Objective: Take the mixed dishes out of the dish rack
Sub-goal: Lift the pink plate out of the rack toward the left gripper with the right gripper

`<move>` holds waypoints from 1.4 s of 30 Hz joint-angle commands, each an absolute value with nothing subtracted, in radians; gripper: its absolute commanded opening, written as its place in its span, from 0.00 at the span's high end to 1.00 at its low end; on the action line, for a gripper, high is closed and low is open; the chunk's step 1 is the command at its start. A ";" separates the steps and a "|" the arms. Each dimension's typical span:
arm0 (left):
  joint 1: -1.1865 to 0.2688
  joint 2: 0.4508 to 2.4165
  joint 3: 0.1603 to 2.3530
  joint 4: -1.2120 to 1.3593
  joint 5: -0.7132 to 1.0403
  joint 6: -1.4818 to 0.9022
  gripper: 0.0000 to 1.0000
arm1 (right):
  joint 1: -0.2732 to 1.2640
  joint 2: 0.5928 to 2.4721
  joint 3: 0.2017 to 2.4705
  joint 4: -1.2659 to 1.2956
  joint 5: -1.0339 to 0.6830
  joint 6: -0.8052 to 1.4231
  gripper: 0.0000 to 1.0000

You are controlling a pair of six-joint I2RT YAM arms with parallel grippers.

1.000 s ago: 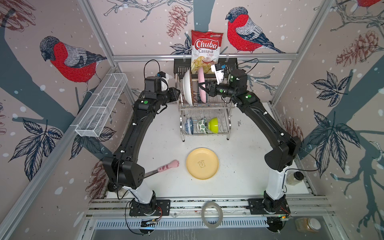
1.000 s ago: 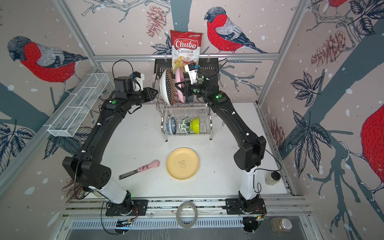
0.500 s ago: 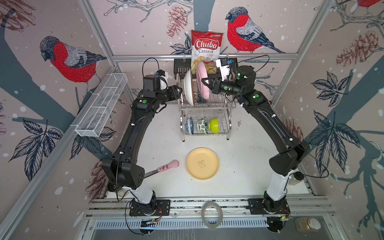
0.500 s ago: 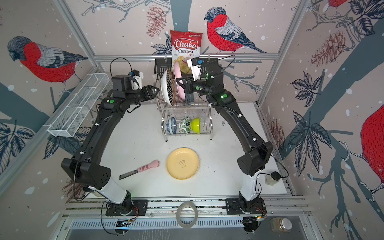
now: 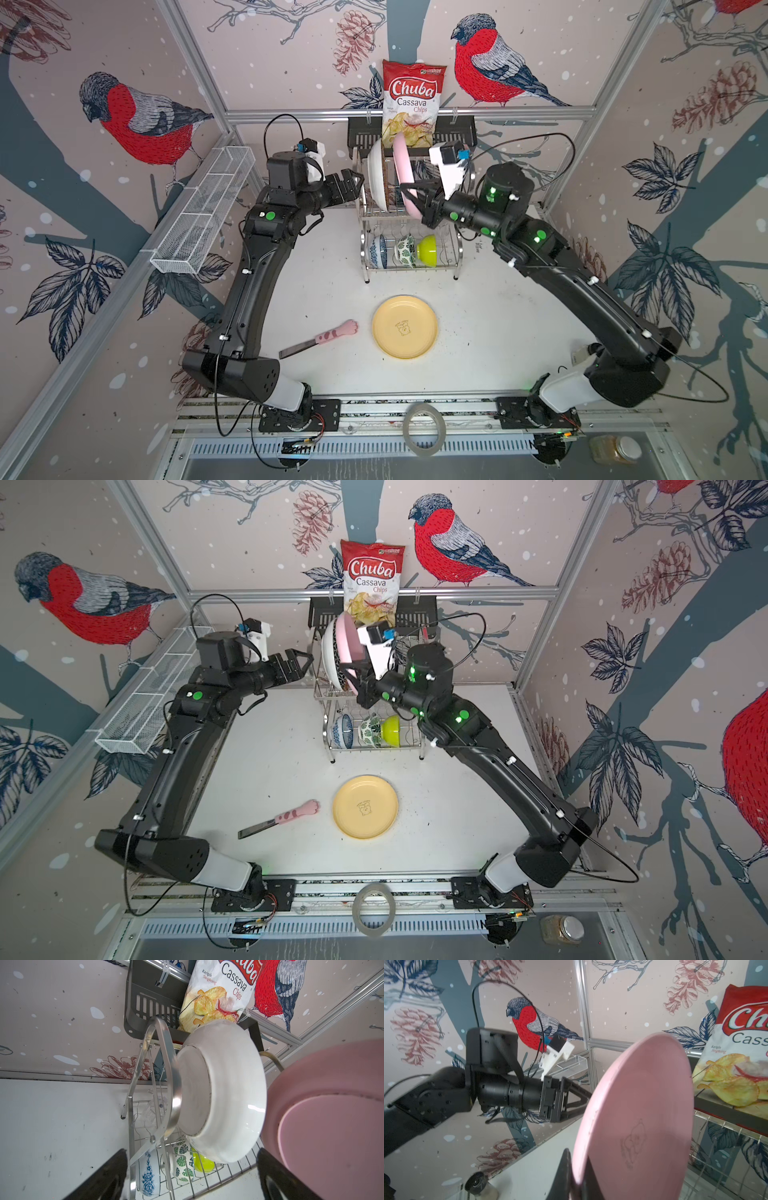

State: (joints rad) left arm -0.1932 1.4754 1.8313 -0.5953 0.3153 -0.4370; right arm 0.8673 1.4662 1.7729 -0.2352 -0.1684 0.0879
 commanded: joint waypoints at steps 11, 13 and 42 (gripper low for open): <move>-0.192 1.437 1.902 -0.796 0.340 -0.466 0.03 | 1.122 1.382 1.542 -0.214 0.216 -0.200 1.00; -0.192 1.428 1.909 -0.821 0.340 -0.469 0.03 | 1.146 1.388 1.526 -0.219 0.206 -0.226 1.00; -0.201 1.315 1.662 -0.840 0.501 -0.489 0.83 | 1.319 1.719 1.683 -0.227 0.493 -0.500 0.99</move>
State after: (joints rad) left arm -0.1993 1.3197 1.6665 -0.8886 0.4297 -0.4870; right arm 1.3190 1.7069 1.6733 -0.2584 0.4934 -0.4980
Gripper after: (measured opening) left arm 0.183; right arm 0.092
